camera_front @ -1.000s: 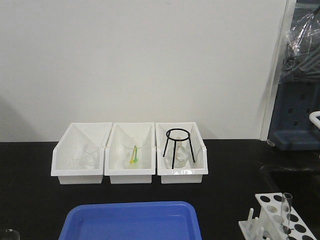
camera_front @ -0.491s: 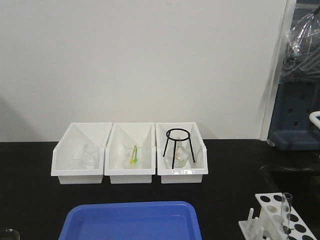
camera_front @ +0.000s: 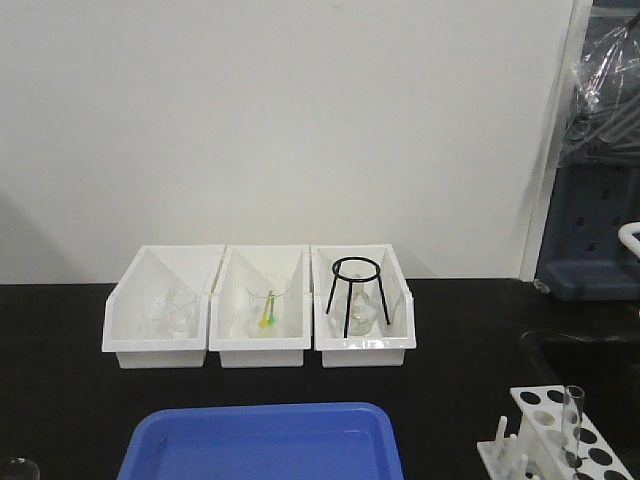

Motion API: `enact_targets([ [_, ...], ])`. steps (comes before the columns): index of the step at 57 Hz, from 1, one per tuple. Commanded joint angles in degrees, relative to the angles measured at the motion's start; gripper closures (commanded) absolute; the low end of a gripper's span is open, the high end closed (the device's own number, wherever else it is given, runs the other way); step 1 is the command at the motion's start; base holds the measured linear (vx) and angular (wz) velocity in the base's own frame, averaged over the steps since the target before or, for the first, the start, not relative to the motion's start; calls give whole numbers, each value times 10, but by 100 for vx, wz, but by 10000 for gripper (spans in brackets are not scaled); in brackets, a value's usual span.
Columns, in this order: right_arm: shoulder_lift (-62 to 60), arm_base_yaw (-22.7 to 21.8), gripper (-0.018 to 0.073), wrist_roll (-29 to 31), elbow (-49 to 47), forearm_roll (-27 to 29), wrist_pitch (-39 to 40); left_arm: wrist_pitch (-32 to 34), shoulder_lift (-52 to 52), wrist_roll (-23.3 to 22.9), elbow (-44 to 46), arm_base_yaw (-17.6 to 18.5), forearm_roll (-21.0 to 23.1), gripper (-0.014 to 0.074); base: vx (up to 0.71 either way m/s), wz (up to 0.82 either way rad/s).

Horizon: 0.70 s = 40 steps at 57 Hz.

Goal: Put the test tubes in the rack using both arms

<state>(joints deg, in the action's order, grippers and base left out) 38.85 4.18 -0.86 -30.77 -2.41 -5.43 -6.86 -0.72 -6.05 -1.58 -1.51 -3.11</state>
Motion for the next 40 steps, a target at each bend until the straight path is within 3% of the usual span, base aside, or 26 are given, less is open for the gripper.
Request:
enact_targets([
  [1,-44,-3,50,4,16,-7,62,43,-8,-4,14,-1,4,601,0,0],
  [10,-145,-3,176,4,111,-7,101,43,-8,-4,14,-1,4,601,0,0],
  [30,-355,-3,573,2,307,-6,111,43,-8,-4,14,-1,4,601,0,0],
  [40,-399,-1,573,2,333,-4,80,43,-8,-4,14,-1,4,601,0,0],
])
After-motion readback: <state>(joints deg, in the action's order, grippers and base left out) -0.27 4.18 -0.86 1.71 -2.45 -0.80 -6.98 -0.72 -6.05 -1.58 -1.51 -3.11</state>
